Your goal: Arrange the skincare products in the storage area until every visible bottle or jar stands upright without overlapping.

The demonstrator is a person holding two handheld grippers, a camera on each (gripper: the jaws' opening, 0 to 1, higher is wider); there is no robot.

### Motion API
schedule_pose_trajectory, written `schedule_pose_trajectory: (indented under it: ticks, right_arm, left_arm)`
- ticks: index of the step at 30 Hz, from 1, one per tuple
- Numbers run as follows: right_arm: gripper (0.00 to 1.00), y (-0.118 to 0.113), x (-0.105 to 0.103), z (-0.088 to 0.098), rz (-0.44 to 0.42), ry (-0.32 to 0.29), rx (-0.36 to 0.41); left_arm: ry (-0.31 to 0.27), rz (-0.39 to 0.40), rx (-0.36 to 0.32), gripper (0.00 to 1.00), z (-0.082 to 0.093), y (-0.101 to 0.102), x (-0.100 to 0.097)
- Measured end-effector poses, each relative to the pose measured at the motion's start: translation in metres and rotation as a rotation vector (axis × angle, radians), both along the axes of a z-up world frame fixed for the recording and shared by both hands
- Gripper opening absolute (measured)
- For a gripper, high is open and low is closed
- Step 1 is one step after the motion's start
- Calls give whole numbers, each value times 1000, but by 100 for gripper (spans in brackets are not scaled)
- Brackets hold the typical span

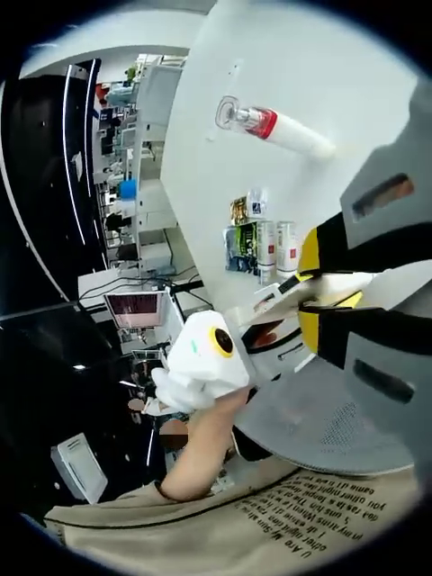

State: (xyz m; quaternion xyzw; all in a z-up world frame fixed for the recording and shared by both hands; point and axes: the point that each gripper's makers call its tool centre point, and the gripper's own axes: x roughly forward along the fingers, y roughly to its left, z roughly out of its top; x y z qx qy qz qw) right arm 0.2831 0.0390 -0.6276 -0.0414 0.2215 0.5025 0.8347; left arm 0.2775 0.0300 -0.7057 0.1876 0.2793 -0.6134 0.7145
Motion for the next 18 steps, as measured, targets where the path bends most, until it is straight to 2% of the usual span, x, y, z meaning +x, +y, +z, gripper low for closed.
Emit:
schedule_pose_trajectory:
  ticks: [4,13,18]
  right_arm:
    - [12,1,0,-5,7,-3,-28]
    - [14,-2,4,-5,-29,3,-9]
    - [15,1,3,-5,-36,-5,-11]
  left_arm:
    - [3,-6,6,17,-4,0,0]
    - [12,2,-24,17,-3,-1,2]
    - [-2,-3,-28,17,-3,-1,3]
